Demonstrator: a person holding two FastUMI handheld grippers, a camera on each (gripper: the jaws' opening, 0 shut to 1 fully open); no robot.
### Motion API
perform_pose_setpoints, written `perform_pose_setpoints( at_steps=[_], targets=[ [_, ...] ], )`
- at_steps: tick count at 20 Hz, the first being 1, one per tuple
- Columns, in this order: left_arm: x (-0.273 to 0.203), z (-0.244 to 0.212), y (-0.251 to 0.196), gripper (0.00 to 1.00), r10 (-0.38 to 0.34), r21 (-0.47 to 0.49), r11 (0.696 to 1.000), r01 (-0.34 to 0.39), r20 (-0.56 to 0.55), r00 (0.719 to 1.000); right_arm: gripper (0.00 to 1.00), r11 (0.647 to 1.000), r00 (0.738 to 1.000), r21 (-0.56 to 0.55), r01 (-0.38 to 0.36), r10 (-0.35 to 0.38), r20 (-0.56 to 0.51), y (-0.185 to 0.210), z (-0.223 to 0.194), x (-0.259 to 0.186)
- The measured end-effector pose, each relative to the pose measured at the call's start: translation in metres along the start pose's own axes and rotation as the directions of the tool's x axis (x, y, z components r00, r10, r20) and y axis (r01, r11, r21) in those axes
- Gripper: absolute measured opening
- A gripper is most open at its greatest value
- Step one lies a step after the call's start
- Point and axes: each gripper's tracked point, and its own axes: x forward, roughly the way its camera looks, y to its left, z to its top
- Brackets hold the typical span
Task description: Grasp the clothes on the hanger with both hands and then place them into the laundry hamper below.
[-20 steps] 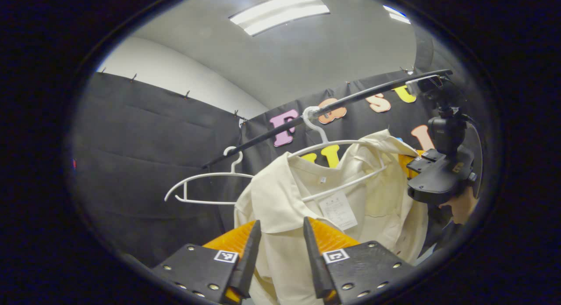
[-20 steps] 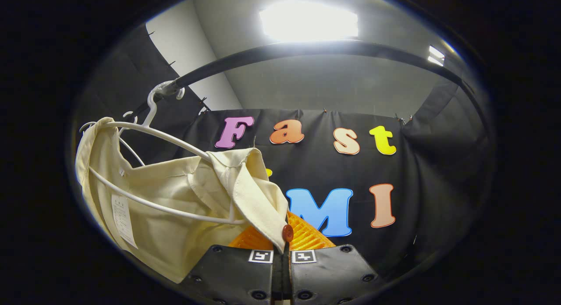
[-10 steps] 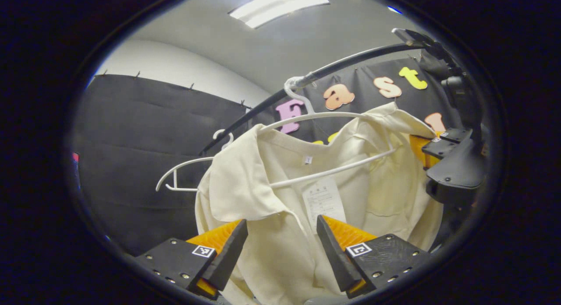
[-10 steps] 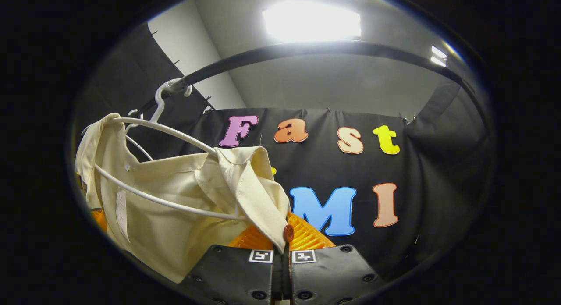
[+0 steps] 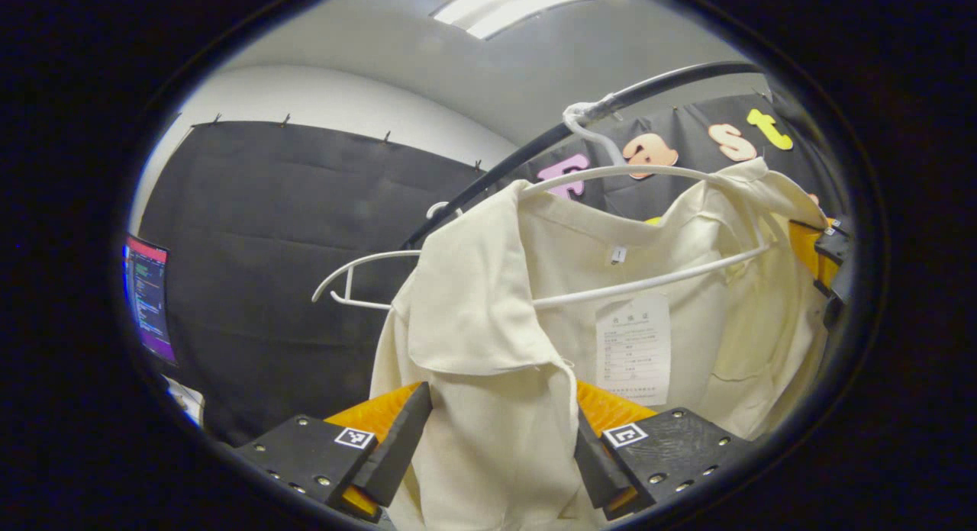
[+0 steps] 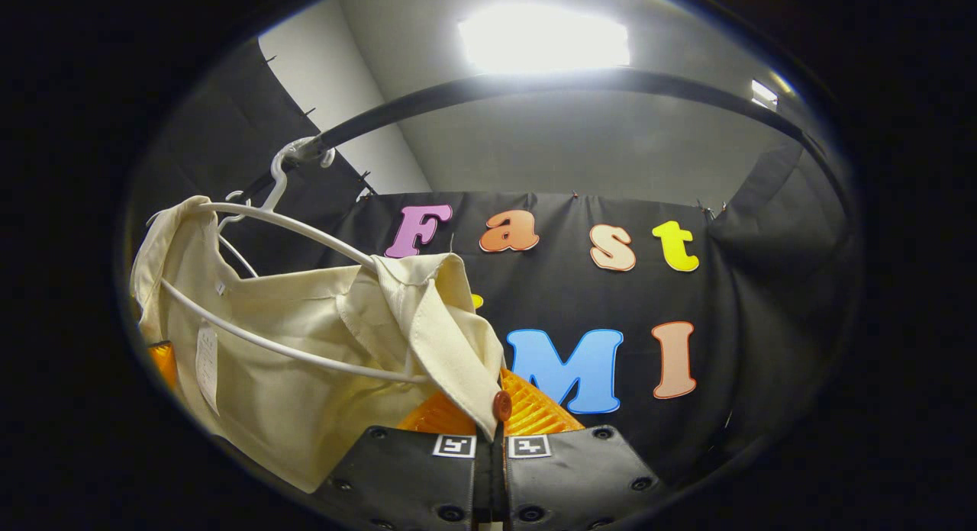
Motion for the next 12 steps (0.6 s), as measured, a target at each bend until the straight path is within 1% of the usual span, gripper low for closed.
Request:
perform_pose_setpoints(
  at_steps=[1, 2, 5, 7, 8, 10, 11, 12],
  targets=[
    [0.002, 0.000, 0.001, 0.93, 0.004, 0.006, 1.000, -0.004, -0.003, 1.000, 0.05, 1.000, 1.000, -0.002, 0.001, -0.001, 0.002, 0.000, 0.000, 0.001],
    [0.003, -0.001, 0.003, 0.93, 0.007, 0.017, 1.000, -0.007, -0.003, 1.000, 0.01, 1.000, 1.000, -0.003, 0.000, 0.000, 0.002, 0.000, 0.000, 0.002],
    [0.012, -0.004, 0.012, 0.92, 0.006, 0.023, 1.000, -0.006, -0.017, 1.000, 0.01, 1.000, 1.000, 0.000, -0.001, 0.001, -0.003, 0.001, -0.002, 0.002],
    [0.015, -0.005, 0.020, 0.46, 0.023, 0.025, 0.999, -0.022, -0.021, 1.000, 0.01, 1.000, 1.000, 0.000, -0.004, 0.004, -0.004, 0.002, -0.003, 0.005],
    [0.016, -0.005, 0.020, 0.28, 0.006, 0.024, 1.000, -0.005, -0.023, 1.000, 0.01, 1.000, 1.000, -0.003, -0.005, 0.005, -0.004, 0.002, -0.003, 0.006],
    [0.014, -0.004, 0.022, 0.11, -0.009, 0.025, 1.000, 0.010, -0.021, 1.000, 0.01, 1.000, 1.000, -0.001, -0.007, 0.007, -0.002, 0.003, -0.004, 0.008],
    [0.015, -0.002, 0.020, 0.06, -0.035, 0.021, 0.999, 0.036, -0.017, 0.999, 0.01, 1.000, 1.000, 0.000, -0.006, 0.006, -0.003, 0.002, -0.004, 0.009],
    [0.008, 0.001, 0.023, 0.06, -0.034, 0.024, 0.999, 0.034, -0.011, 0.999, 0.01, 1.000, 1.000, -0.003, -0.001, 0.001, -0.005, 0.001, -0.005, 0.010]
  ],
)
